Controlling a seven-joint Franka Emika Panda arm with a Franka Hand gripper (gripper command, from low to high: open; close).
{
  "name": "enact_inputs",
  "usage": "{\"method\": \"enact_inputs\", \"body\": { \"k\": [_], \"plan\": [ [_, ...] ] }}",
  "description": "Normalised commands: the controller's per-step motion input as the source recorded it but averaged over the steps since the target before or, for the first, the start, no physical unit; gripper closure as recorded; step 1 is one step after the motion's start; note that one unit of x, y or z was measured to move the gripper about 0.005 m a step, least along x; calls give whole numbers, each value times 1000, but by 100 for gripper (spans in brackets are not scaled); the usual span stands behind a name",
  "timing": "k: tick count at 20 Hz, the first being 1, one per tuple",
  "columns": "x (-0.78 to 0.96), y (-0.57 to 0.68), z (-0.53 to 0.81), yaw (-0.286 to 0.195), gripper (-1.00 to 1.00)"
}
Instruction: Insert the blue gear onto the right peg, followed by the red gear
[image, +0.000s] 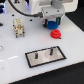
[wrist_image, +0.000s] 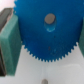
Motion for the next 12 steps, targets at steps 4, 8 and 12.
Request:
{"method": "enact_inputs", "body": {
  "k": [4, 8, 12],
  "plan": [
    [726, -236, 581, 0, 100],
    [819, -182, 577, 0, 100],
    [849, -159, 573, 0, 100]
  ]
}}
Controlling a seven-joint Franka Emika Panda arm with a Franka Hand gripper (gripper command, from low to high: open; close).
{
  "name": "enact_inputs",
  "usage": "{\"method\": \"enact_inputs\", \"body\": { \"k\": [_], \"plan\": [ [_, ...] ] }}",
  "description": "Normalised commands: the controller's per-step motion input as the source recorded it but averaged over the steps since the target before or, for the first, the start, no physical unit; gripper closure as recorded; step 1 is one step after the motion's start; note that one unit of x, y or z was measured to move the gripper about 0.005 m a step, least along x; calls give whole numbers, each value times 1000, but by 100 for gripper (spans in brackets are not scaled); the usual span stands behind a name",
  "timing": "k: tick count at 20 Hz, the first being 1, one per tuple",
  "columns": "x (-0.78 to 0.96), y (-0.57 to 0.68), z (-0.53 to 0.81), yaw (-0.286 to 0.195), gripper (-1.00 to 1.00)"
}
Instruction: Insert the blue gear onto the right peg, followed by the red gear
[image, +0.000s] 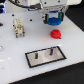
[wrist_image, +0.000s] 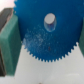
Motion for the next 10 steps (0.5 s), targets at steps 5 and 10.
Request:
{"method": "enact_inputs", "body": {
  "k": [5, 10],
  "plan": [
    [875, -155, 522, 0, 100],
    [914, -163, 380, 0, 100]
  ]
}}
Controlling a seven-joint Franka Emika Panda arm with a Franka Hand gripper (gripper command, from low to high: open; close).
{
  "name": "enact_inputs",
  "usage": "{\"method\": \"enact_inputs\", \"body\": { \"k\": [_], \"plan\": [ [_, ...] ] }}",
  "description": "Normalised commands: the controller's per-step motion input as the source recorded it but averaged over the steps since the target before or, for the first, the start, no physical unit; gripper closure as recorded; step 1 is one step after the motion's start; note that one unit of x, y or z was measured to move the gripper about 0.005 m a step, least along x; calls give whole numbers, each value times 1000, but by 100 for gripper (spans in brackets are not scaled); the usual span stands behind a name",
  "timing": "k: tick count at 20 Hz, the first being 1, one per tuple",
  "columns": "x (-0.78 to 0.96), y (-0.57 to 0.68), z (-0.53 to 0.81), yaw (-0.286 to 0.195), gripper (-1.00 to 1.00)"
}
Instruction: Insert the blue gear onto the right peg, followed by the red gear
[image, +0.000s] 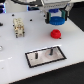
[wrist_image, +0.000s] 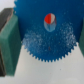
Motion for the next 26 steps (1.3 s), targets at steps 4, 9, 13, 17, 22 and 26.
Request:
{"method": "enact_inputs", "body": {
  "k": [4, 9, 13, 17, 22, 26],
  "plan": [
    [927, -193, 272, 0, 100],
    [866, -229, 177, 0, 100],
    [722, -236, 31, 0, 100],
    [565, -271, -15, 0, 100],
    [306, -270, -102, 0, 100],
    [85, -219, -120, 0, 100]
  ]
}}
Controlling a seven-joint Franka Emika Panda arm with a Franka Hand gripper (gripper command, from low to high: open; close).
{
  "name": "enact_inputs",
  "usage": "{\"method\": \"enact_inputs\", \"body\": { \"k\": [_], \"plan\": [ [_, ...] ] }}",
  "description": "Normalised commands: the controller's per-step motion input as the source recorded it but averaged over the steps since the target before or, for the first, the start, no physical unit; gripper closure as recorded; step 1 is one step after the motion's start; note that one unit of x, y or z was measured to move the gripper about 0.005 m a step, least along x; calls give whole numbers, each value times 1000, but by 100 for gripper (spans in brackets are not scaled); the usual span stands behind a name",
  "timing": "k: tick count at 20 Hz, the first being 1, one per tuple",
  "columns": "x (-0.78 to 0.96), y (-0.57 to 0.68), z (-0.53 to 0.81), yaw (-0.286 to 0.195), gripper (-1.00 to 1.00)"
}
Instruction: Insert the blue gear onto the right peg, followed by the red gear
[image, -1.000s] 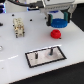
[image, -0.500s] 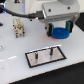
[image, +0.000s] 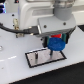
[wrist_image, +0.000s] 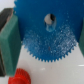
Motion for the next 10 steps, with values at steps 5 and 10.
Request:
{"method": "enact_inputs", "body": {
  "k": [5, 10],
  "plan": [
    [32, -161, -82, 0, 100],
    [56, -61, -198, 0, 100]
  ]
}}
